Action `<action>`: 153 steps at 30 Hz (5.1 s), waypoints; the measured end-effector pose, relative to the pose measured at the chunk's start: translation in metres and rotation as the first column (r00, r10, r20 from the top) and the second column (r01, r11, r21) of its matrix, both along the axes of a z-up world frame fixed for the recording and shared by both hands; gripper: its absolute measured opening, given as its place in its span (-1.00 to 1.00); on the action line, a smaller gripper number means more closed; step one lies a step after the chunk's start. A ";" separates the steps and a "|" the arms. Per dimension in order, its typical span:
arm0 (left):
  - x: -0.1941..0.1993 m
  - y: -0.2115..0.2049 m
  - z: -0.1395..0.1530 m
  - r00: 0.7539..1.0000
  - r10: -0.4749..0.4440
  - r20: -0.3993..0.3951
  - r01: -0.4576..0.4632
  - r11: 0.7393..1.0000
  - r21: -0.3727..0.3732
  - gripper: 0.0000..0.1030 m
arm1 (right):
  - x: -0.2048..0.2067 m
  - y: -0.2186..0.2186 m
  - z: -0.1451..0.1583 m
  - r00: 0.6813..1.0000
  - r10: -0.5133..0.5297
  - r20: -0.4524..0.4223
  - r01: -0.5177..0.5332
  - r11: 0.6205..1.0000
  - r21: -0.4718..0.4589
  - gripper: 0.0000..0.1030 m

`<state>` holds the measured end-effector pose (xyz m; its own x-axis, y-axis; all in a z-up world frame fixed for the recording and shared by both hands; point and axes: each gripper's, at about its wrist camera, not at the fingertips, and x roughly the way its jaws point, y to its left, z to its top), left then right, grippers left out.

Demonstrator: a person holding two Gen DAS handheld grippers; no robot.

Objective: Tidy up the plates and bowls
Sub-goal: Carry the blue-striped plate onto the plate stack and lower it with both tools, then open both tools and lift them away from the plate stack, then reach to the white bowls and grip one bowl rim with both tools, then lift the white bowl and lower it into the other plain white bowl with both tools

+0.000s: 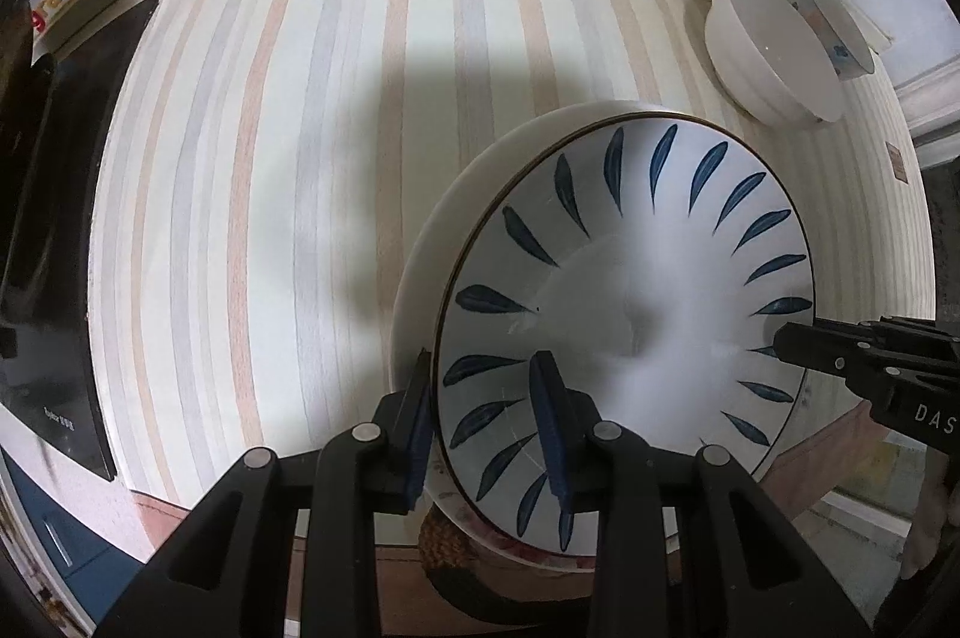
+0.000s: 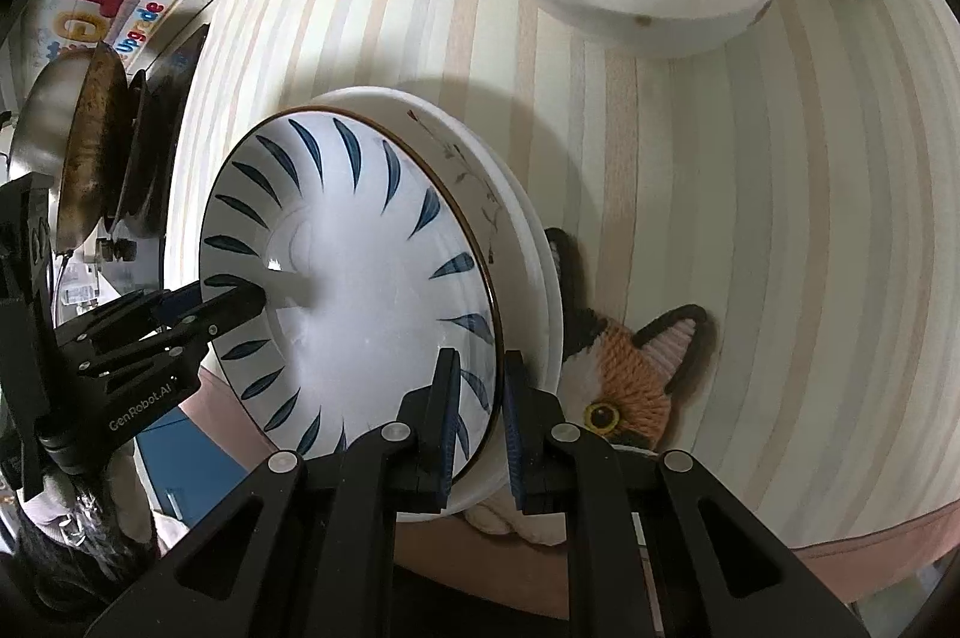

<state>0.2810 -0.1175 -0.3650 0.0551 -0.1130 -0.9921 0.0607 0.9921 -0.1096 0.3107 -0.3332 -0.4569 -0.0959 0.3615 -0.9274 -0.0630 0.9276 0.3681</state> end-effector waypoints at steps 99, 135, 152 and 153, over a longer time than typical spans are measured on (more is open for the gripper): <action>0.157 -0.105 0.008 0.993 0.121 -0.009 -0.121 0.981 -0.148 0.31 | 0.116 -0.155 0.040 0.934 -0.285 0.214 0.280 0.959 0.050 0.47; 0.066 -0.217 0.062 0.987 -0.142 0.080 0.152 0.979 -0.132 -0.48 | 0.035 -0.184 0.085 0.950 -0.225 0.218 0.216 0.974 0.064 -0.69; 0.028 -0.238 -0.007 0.979 -0.202 -0.006 0.201 0.978 -0.053 -0.48 | -0.016 -0.199 0.026 0.954 -0.251 0.163 0.245 0.968 0.055 -0.70; 0.027 -0.240 -0.008 0.979 -0.203 -0.001 0.203 0.978 -0.048 -0.48 | -0.016 -0.200 0.024 0.955 -0.251 0.159 0.245 0.968 0.053 -0.70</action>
